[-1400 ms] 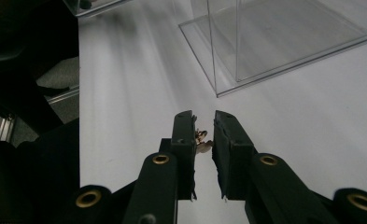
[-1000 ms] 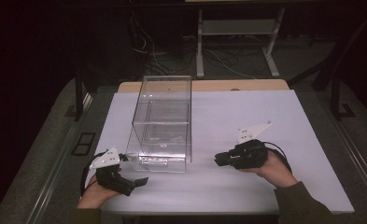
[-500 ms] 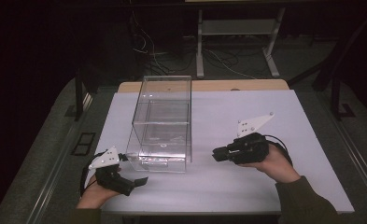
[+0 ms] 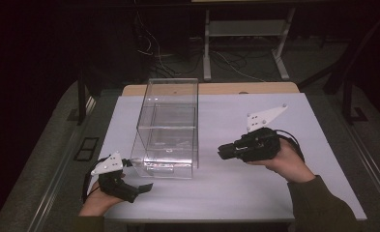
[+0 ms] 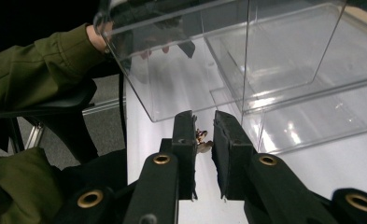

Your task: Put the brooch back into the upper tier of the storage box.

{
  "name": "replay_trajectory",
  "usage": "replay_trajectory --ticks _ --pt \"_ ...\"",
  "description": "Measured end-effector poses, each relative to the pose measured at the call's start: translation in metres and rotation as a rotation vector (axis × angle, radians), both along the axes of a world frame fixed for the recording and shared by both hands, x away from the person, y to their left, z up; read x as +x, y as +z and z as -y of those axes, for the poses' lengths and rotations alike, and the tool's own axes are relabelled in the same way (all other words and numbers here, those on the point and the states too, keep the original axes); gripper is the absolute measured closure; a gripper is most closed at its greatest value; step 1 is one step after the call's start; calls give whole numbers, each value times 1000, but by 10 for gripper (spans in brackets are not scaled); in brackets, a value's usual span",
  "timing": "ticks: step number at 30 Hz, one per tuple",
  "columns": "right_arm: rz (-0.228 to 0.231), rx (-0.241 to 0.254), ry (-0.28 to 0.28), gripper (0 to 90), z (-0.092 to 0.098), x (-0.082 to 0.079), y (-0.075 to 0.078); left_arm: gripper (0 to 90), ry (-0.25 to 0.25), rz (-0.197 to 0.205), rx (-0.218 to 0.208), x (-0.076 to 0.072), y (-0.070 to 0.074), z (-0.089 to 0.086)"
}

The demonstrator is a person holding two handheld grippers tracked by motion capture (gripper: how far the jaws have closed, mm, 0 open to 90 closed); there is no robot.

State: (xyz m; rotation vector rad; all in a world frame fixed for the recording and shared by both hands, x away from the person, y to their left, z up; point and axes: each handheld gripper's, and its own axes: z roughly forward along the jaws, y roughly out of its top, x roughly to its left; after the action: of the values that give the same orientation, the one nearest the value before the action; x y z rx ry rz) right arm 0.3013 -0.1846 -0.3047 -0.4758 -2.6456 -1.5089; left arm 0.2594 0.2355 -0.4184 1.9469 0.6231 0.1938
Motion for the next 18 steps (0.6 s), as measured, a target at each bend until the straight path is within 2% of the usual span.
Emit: replay_trajectory --ticks 7,18 --pt "3 31 10 786 -3 2 16 0 -1 -3 -3 0 0 1" --pt "16 42 21 786 -16 8 40 0 -3 3 -3 0 1 0"
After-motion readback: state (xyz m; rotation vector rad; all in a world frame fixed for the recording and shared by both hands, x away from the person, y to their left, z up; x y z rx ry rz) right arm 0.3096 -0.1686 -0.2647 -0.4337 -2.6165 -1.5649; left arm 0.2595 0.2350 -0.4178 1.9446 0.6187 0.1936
